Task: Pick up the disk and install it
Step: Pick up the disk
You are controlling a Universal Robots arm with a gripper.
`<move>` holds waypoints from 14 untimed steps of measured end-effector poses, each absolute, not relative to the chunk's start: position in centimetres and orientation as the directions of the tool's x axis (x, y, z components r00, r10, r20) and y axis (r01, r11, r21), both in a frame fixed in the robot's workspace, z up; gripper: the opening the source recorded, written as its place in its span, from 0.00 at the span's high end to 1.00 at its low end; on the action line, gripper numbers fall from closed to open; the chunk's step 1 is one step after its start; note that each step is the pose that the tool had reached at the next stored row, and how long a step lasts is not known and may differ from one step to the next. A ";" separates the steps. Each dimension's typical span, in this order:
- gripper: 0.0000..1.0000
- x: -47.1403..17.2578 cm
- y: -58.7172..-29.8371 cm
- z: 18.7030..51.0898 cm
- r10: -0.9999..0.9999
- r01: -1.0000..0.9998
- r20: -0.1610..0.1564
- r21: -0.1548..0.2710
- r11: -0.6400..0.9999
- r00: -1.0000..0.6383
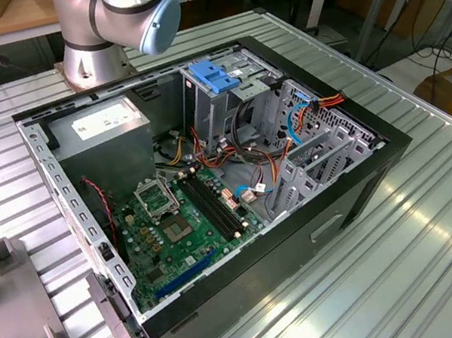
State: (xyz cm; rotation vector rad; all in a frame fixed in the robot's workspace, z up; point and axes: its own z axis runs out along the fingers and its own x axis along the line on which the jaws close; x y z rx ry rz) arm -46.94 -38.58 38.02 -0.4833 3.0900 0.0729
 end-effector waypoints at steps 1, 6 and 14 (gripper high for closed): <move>0.90 -46.9 -38.6 38.0 -0.320 -0.320 -0.020 0.044 0.946 -0.947; 0.90 -46.9 -38.6 38.0 -0.367 -0.367 -0.020 0.044 0.929 -0.930; 0.90 -46.9 -38.6 38.0 -0.437 -0.438 -0.020 0.044 0.898 -0.899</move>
